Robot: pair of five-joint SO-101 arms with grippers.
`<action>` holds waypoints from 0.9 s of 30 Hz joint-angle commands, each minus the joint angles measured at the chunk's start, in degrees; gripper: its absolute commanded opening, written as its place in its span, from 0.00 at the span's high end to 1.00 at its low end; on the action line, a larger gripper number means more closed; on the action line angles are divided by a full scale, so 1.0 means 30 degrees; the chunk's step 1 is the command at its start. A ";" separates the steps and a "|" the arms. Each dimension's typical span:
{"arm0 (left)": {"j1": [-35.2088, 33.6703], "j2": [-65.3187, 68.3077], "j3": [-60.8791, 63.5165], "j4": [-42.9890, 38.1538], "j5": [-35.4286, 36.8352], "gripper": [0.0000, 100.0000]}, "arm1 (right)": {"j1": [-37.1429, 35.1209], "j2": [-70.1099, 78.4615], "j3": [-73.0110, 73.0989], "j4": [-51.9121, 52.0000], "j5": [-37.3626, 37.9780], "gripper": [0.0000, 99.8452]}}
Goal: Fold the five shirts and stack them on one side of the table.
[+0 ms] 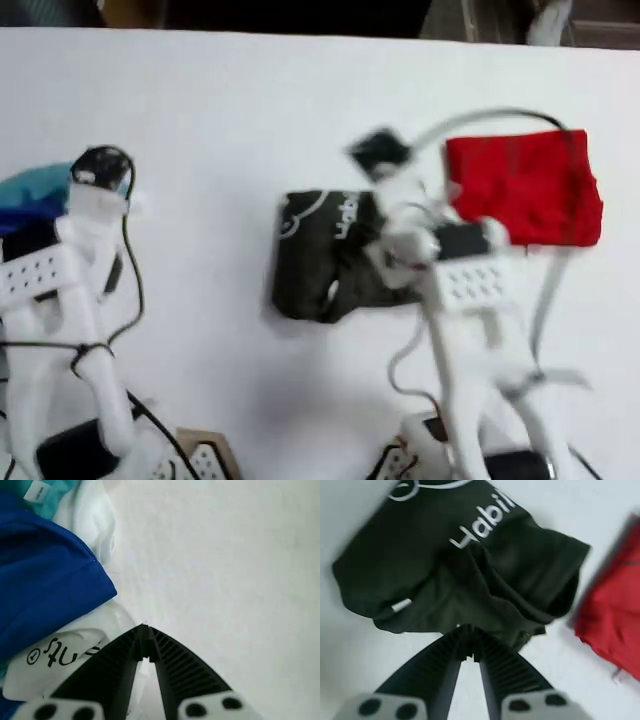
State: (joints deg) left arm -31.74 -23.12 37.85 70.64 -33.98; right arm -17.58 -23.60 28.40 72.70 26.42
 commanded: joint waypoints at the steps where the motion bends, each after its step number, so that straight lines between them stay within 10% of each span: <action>1: -0.0733 0.0674 0.0190 -0.1524 0.0410 0.97 | -0.2125 0.4029 -0.3194 0.0278 -0.0264 0.98; 13: -0.0762 0.2755 0.2271 -0.7707 0.6564 0.97 | -0.2418 1.1473 -0.8088 0.1275 -0.0176 0.98; 27: 0.2227 0.3194 0.5143 -1.1223 0.7766 0.97 | 0.0689 1.2850 -0.8469 0.5758 0.1231 0.98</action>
State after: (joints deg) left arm -25.76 -13.54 53.05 39.52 -11.30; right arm -20.66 15.25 5.27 86.15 28.09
